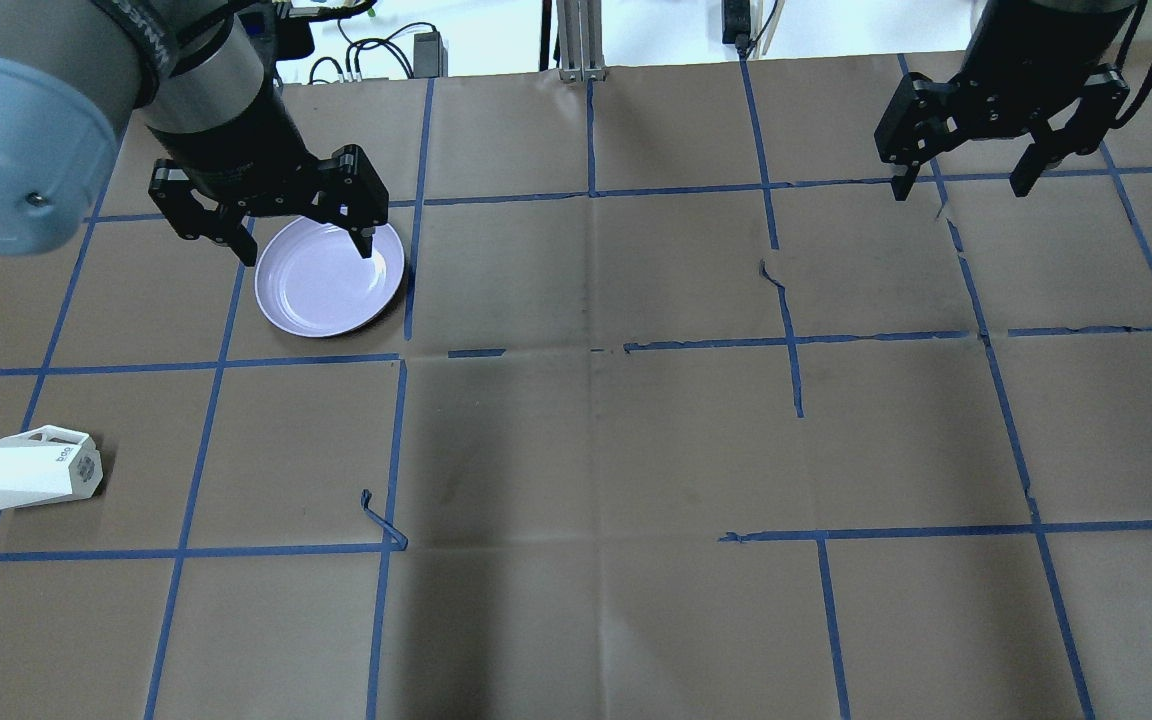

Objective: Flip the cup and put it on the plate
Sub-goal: 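Raise the left gripper from above the lavender plate and swing it toward the white mug, then lower the left gripper down to the white mug lying on its side, then grasp the white mug with the left gripper and lift it upright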

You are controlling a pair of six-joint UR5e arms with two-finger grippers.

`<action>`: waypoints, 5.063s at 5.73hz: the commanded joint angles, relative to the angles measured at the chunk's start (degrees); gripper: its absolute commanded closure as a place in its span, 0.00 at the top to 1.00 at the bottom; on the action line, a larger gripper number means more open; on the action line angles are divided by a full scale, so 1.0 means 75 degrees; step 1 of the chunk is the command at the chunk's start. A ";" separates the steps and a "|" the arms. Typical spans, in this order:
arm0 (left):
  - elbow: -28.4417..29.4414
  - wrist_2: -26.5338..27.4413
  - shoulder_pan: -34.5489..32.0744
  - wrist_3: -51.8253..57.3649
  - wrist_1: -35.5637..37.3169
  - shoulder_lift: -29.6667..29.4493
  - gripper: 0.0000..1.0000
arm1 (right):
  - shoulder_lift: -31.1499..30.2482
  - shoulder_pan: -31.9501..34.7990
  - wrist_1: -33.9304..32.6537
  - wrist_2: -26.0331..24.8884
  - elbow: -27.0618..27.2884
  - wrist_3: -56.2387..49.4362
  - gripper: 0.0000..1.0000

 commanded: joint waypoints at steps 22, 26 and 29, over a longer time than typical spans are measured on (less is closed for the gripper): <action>0.1358 -0.4004 0.9820 1.2303 -0.4262 -0.5598 0.99 | 0.0000 0.0000 -0.0004 0.0000 0.0000 0.0000 1.00; 0.1347 -0.4497 0.9809 1.2714 -0.5367 -0.6211 0.81 | 0.0000 0.0000 0.0008 0.0000 0.0000 0.0000 1.00; 0.1359 -0.4485 0.9809 1.2914 -0.5390 -0.6223 0.00 | 0.0000 0.0000 0.0008 0.0000 0.0000 0.0000 1.00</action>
